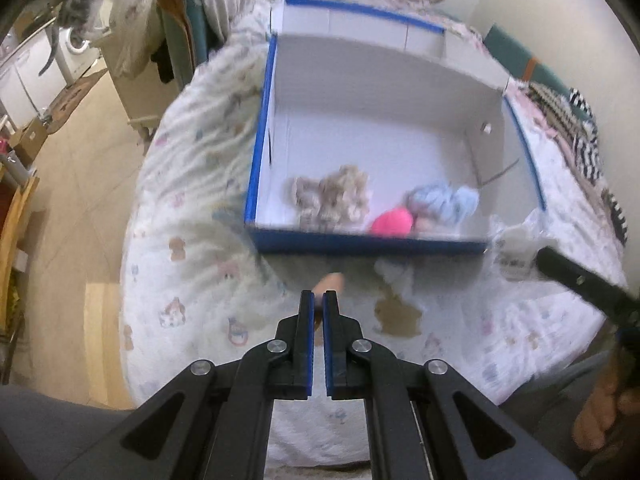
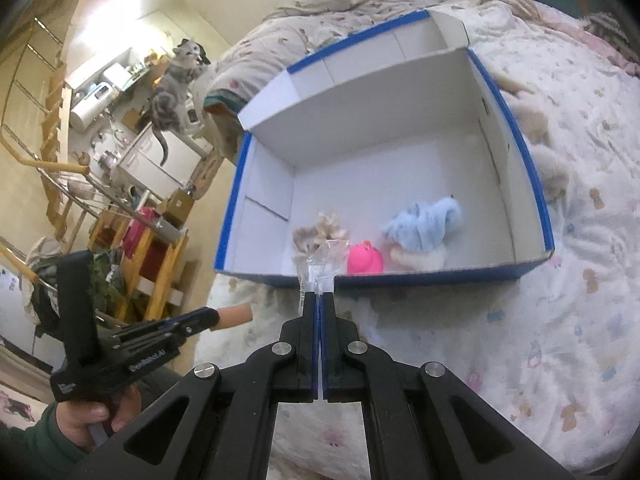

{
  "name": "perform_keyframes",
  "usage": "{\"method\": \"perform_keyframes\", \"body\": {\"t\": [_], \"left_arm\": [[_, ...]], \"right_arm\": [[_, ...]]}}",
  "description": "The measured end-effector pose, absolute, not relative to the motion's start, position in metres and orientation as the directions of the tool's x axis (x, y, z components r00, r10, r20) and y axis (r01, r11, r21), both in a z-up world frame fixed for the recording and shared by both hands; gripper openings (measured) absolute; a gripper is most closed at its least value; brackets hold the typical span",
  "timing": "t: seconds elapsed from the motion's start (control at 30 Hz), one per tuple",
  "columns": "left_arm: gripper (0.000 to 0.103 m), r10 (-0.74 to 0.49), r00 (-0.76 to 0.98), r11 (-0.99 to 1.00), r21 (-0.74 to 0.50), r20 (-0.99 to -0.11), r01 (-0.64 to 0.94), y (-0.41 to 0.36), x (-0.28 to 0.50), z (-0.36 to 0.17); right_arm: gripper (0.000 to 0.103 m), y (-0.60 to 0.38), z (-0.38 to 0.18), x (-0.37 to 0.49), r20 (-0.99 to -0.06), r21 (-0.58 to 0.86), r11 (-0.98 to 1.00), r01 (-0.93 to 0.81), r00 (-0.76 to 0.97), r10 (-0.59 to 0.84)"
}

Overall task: Organize soft objects
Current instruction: 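Carry tan item and clear packet into the box and open both tools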

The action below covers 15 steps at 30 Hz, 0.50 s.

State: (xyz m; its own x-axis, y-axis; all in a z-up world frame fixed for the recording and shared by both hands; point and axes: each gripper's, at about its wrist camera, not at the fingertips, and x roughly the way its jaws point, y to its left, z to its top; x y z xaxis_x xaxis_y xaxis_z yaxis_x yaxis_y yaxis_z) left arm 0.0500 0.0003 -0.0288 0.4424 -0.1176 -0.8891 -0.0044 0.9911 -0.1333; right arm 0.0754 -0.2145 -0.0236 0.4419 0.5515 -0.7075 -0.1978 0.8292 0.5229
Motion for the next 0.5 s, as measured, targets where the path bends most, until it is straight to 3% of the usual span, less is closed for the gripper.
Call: {"method": "perform_keyframes", "body": {"t": [0.5], "left_arm": [[0.004,-0.095,0.564,0.995,-0.072,-0.821,0.062,-0.031,0.126,0.027]], "right_arm": [[0.003,-0.227,0.006,0.123,-0.663,0.531,0.819,-0.217,0.495,0.561]]}}
